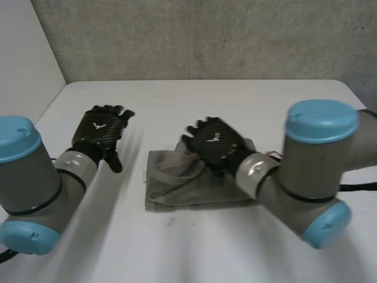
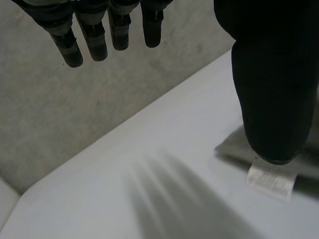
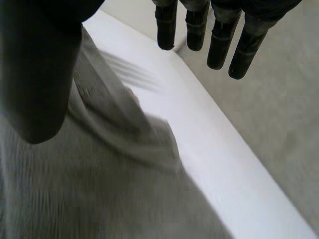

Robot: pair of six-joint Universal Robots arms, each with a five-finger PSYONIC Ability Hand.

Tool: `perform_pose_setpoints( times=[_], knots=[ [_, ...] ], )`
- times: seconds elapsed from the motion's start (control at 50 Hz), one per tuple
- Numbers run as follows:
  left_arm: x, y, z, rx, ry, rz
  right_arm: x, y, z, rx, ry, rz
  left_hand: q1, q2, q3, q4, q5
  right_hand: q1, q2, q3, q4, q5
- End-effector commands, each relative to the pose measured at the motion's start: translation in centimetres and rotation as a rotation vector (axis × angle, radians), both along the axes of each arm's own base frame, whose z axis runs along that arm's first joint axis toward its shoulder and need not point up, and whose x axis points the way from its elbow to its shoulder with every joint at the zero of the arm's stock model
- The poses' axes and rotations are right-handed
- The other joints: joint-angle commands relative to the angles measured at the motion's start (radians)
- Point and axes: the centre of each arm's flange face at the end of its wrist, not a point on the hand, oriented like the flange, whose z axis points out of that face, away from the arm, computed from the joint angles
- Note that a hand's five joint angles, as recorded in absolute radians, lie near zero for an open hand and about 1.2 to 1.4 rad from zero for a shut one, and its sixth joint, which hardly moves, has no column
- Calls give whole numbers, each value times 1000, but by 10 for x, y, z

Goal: Fold the towel.

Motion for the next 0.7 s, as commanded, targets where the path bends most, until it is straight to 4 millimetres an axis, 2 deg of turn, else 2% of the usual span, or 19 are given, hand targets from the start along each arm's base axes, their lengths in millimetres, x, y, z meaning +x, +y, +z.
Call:
perform_pose_setpoints(
  times=[0.02, 0.08, 0.16, 0.26, 0.54, 0.64, 0.66, 0.7],
  knots=[
    [-42, 34, 8, -25, 15, -167, -48, -22, -17, 87, 26, -151, 2, 10, 6, 8, -31, -56, -77, -68, -87, -62],
    [-49, 39, 7, -25, 18, -195, -53, -23, -21, 95, 30, -165, 2, 10, 6, 8, -31, -56, -77, -68, -87, -62],
    [-67, 46, -4, -2, 8, -259, -64, -23, -31, 106, 35, -194, 2, 10, 6, 8, -31, -56, -77, -68, -87, -62],
    [-84, 36, -18, 14, 1, -284, -72, -18, -46, 117, 52, -206, 3, 10, 7, 9, -30, -56, -77, -68, -87, -62],
    [-98, 23, -39, 155, 90, -296, -76, -24, -65, 102, 76, -217, 14, 22, 19, 20, -18, 36, 15, 24, 6, 31],
    [-99, 17, -49, 170, 84, -281, -77, -25, -73, 91, 113, -208, 32, 40, 36, 38, -1, 341, 320, 329, 310, 336],
    [-99, 17, -49, 170, 84, -281, -77, -25, -73, 91, 113, -208, 32, 40, 36, 38, -1, 341, 320, 330, 311, 336],
    [-95, 10, -53, 172, 79, -246, -78, -27, -74, 73, 124, -209, 52, 60, 57, 58, 20, 555, 533, 543, 524, 549]
  ],
)
